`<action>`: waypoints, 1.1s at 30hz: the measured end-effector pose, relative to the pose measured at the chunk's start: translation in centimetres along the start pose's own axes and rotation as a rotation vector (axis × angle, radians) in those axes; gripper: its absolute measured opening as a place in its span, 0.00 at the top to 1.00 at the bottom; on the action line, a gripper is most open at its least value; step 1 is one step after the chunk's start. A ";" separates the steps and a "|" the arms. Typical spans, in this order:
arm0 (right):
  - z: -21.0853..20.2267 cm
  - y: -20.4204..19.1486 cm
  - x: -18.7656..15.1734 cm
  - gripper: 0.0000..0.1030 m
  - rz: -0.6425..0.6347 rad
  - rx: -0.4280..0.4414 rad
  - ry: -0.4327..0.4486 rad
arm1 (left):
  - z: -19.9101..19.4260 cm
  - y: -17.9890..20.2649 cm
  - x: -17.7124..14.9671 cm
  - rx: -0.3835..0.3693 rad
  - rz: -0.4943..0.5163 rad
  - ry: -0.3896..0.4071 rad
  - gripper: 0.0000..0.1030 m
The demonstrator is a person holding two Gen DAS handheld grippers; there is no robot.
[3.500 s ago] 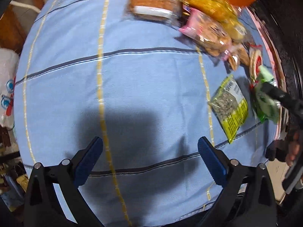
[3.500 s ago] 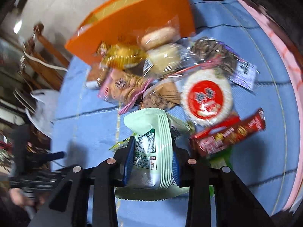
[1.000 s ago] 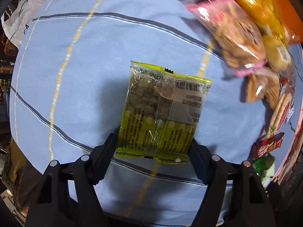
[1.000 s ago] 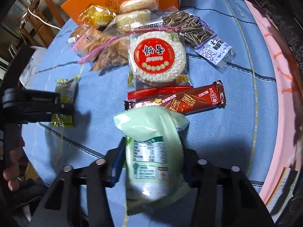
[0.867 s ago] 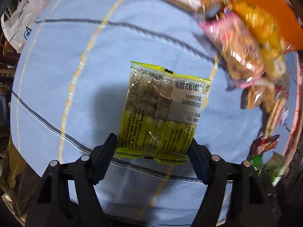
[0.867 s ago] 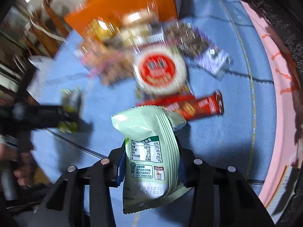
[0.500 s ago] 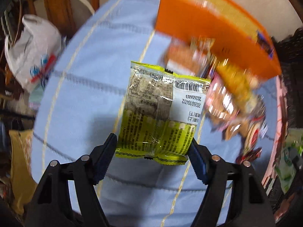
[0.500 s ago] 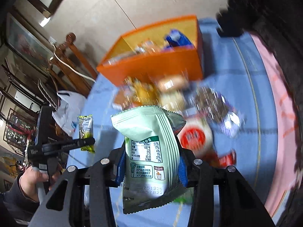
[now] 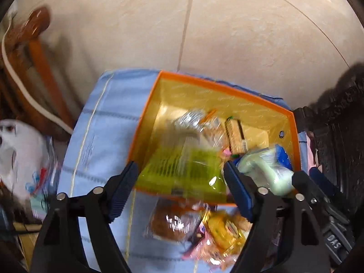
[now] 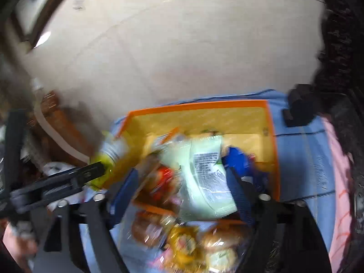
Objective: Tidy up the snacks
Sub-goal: 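Carry the yellow-green and pale green bags into the orange box and open both grippers, then withdraw both open grippers from the box back over the snack pile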
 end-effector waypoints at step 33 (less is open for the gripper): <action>-9.1 12.7 -21.6 0.04 0.116 -0.170 -0.377 | -1.9 1.2 -20.0 -0.154 0.232 -0.070 0.05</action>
Point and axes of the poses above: each gripper's, at about its wrist camera, not at the fingertips, and z roughly the way its jaws point, y to its right, x to its top, the point moved 1 cm from there along z, roughly the way its jaws point, and after that the axes turned 11 degrees about y, right-handed, at the moved point
